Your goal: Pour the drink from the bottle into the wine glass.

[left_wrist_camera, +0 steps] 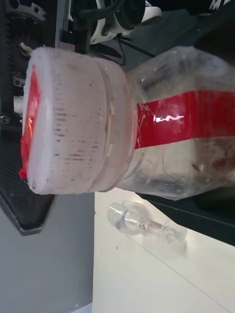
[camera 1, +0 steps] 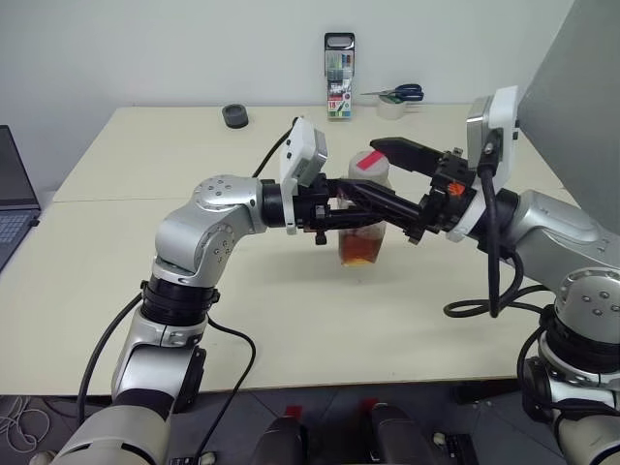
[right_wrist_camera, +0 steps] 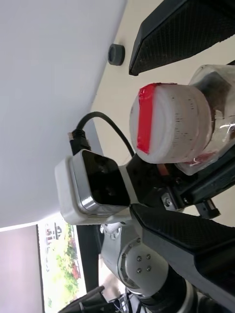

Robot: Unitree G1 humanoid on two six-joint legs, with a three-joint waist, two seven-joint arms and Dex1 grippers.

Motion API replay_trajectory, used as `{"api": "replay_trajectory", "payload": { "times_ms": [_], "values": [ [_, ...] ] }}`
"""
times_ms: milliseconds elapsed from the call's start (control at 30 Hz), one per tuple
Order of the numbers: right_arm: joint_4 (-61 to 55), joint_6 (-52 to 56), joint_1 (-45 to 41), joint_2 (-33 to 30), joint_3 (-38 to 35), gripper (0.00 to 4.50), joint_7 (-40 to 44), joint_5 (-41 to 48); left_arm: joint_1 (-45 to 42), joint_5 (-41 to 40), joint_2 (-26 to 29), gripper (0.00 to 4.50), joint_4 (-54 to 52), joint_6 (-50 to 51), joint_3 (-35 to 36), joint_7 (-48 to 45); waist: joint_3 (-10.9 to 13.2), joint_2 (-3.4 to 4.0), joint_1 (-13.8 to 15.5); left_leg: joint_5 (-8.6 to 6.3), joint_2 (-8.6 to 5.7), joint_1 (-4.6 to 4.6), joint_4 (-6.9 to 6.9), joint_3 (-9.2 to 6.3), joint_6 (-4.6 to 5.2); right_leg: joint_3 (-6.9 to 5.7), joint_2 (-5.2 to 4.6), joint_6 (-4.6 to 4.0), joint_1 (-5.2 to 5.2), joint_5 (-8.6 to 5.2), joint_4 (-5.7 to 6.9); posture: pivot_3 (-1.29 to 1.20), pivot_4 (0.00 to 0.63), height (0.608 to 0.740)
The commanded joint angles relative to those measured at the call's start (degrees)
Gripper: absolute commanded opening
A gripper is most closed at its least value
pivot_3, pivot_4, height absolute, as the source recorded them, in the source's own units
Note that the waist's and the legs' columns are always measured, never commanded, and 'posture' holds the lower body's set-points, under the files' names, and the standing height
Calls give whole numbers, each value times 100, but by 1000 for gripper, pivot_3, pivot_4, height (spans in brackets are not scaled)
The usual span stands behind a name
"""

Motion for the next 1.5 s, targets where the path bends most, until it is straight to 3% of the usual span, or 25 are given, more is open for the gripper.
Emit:
{"api": "replay_trajectory", "payload": {
  "times_ms": [33,133,300,467,567,667,767,967,1100,1333,1367,1500],
  "values": [
    [-96,-207,-63,-18,-13,4294,-50,80,-237,-8,-24,1814,-96,-141,85,34,0,0,-1,0,0,0,0,0,0,0,0,0,0,0,0,0,150,740],
    [-58,-257,-62,-62,26,3590,-10,89,-221,-11,-23,1814,-117,-140,77,50,0,0,-2,0,0,0,0,0,1,0,1,0,0,0,0,0,150,740],
    [-41,-385,10,-186,193,1826,134,-50,-244,-7,8,1814,-102,-143,105,71,0,0,-3,-1,0,0,-1,1,1,-1,1,0,0,0,0,0,150,740],
    [0,-848,163,-389,554,1802,464,-637,-258,47,0,1814,-60,-182,106,114,0,0,-5,-1,0,1,-1,2,2,-2,3,0,0,0,0,0,150,740],
    [184,-948,146,-442,515,1802,732,-560,-253,33,3,1814,-91,-157,112,85,0,0,-4,0,0,1,-1,3,1,-2,3,0,0,0,0,0,150,740],
    [688,-946,-72,-783,440,1802,1634,-289,-289,14,27,1814,-66,-147,107,9,0,0,-4,-1,0,1,0,3,2,-5,4,0,0,0,0,0,150,740],
    [1629,-1251,-575,-1128,747,1802,2877,-563,-339,-28,45,1814,-86,-111,96,-59,0,0,-8,-3,-1,3,1,7,6,-9,9,0,2,0,-1,0,150,740],
    [3773,-1719,-2056,-673,1324,1802,4299,-1129,-333,-201,-65,1814,-274,84,133,3,1,1,-76,-6,13,12,-6,14,12,1,39,0,0,0,2,0,150,740],
    [4330,-2051,-2281,-468,1473,1802,4830,-1542,-279,-212,-119,1814,-368,129,150,45,1,1,-50,-1,14,6,-7,8,1,-2,26,-1,-2,0,-2,0,150,740],
    [3892,-1526,-1975,-933,1092,4292,4845,-1529,-174,-188,-62,1814,-385,115,242,65,1,0,26,0,-4,-16,4,-3,-1,-1,-6,-1,-11,1,-7,0,150,740],
    [3642,-1284,-1817,-1108,950,4483,4743,-1399,-152,-186,-62,1814,-391,114,249,72,1,1,28,0,-3,-19,3,-8,-1,-2,-6,-1,-11,1,-11,0,150,740],
    [2388,-348,-1015,-1568,232,4483,4036,-698,-105,-178,-61,1814,-369,90,272,79,1,0,34,0,-3,-24,-1,-7,-1,0,-7,-1,-17,1,-13,0,150,740]
  ]
}}
